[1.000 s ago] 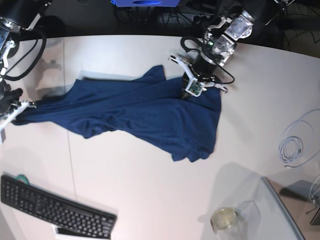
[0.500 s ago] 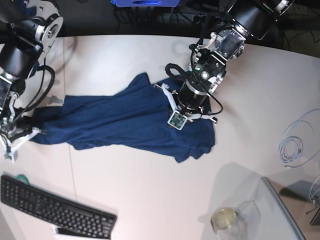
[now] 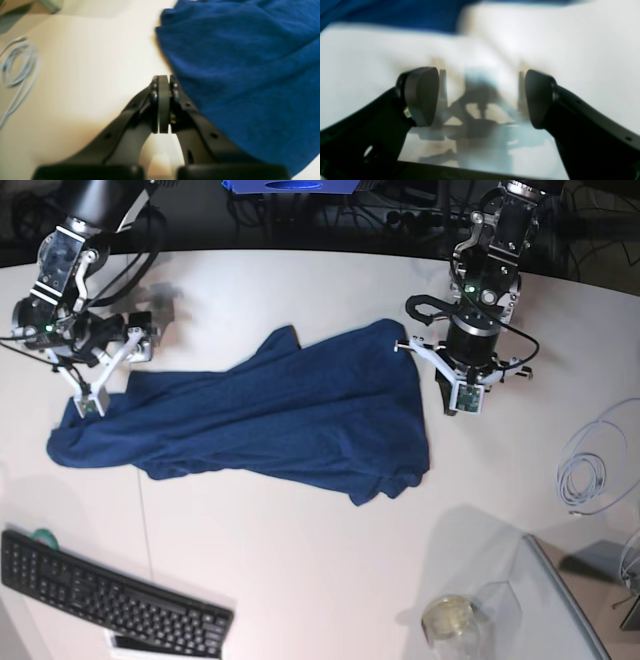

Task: Layout the t-shirt on the table in an organized manner, then fold the t-shirt properly
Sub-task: 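Release the shirt and regrasp its edge with the left gripper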

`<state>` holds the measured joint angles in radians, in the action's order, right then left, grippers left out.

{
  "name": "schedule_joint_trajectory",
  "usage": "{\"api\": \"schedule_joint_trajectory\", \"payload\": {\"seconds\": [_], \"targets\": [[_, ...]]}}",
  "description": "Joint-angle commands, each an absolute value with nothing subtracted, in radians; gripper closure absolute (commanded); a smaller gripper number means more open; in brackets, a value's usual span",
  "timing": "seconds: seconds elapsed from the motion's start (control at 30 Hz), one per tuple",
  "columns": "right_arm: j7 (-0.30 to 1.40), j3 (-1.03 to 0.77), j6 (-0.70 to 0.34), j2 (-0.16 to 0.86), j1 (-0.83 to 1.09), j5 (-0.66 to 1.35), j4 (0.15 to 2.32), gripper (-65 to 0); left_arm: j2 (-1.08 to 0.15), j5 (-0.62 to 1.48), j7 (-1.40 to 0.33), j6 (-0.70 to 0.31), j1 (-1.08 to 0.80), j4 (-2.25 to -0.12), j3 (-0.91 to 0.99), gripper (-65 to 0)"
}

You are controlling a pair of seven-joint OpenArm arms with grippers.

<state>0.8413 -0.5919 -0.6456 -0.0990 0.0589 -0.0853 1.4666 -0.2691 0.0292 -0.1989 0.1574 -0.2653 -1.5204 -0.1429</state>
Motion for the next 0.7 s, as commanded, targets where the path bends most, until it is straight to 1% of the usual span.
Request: {"api": "schedule_joint_trajectory", "payload": {"seconds": [0.0, 0.1, 0.2, 0.3, 0.43, 0.53, 0.57, 0.6, 0.67], "targets": [[0.805, -0.598, -0.654, -0.082, 0.039, -0.077, 1.474, -50.1, -0.272, 0.025, -0.179, 0.16, -0.278, -1.547, -0.125, 0.0], [0.769, -0.593, -0.65, -0.077, 0.039, -0.012, 1.434, -50.1, -0.272, 0.025, -0.179, 0.154, -0.323, -1.566, -0.094, 0.0], [0.762, -0.598, -0.648, -0.07, 0.025, 0.035, 1.414, -50.1, -0.271, 0.035, -0.173, 0.085, -0.371, -1.572, -0.047, 0.0], [0.762, -0.599, -0.648, -0.058, 0.01, 0.042, 1.391, -50.1, -0.263, 0.036, -0.116, 0.027, -0.417, -1.558, 0.007, 0.0], [0.759, -0.599, -0.648, -0.053, -0.051, 0.042, 1.297, -50.1, -0.263, 0.036, -0.071, 0.025, -0.466, -1.549, 0.028, 0.0], [0.725, -0.599, -0.648, -0.053, -0.074, 0.042, 1.231, -49.8, -0.266, 0.036, -0.056, 0.025, -0.492, -1.549, 0.028, 0.0], [0.713, -0.598, -0.648, -0.053, -0.074, 0.042, 1.218, -47.7, -0.266, 0.036, -0.045, 0.025, -0.503, -1.55, 0.028, 0.0], [0.71, -0.598, -0.648, -0.053, -0.074, 0.042, 1.208, -42.6, -0.266, 0.036, -0.035, 0.025, -0.513, -1.55, 0.028, 0.0], [0.713, -0.598, -0.648, -0.053, -0.07, 0.042, 1.208, -25.2, -0.265, 0.036, -0.018, 0.025, -0.532, -1.549, 0.025, 0.0]]}}
